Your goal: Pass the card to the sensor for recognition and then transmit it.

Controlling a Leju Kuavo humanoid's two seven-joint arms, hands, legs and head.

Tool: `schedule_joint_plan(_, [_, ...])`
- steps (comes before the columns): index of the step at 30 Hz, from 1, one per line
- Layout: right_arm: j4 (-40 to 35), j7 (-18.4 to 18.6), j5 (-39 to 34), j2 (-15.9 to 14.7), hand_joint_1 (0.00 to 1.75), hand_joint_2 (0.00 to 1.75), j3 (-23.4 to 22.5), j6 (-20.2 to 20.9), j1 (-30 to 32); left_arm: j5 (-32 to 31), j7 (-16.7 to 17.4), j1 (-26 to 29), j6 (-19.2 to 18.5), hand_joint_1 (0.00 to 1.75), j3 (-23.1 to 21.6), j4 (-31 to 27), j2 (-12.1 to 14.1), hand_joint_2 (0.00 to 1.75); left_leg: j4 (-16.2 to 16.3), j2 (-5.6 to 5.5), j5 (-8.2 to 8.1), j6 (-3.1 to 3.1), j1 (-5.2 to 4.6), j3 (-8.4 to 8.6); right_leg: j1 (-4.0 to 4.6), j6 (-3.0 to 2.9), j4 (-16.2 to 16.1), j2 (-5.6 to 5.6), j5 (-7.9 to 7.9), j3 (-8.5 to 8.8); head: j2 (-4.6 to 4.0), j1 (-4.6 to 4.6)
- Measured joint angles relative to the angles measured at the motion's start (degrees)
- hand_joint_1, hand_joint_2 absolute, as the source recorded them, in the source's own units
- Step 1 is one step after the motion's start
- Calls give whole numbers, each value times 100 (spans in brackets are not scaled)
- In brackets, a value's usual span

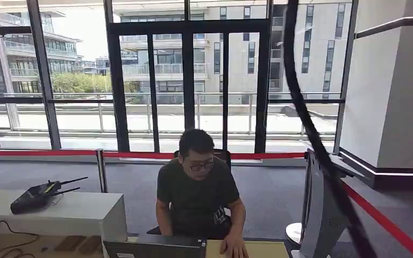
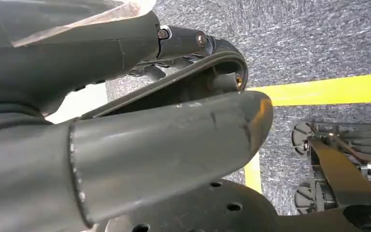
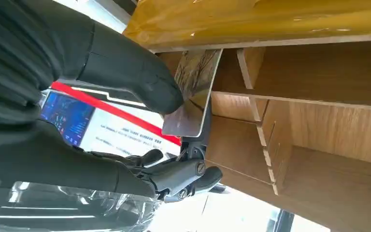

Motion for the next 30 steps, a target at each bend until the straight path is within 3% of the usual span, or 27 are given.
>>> schedule_joint_plan(15, [-358,-206,46,-85,175,175,-39,-149,29,-166,-90,6,-129,0,76,0,7,0,0,0,0,0,0,0,0,0,0,0,1,0,0,0])
schedule_joint_plan(20, [-1199,-339,623,-203,175,175,-46,269,-35,-223,-136,8,-168,0,74,0,15,0,0,2,0,0,0,1,0,0,1,0,0,-1,0,0])
schedule_joint_plan(30, [-2330,-424,739,-404,175,175,-50,658,-146,-426,-264,12,-337,0,70,0,24,0,1,3,0,0,0,1,0,0,0,0,0,-1,0,0])
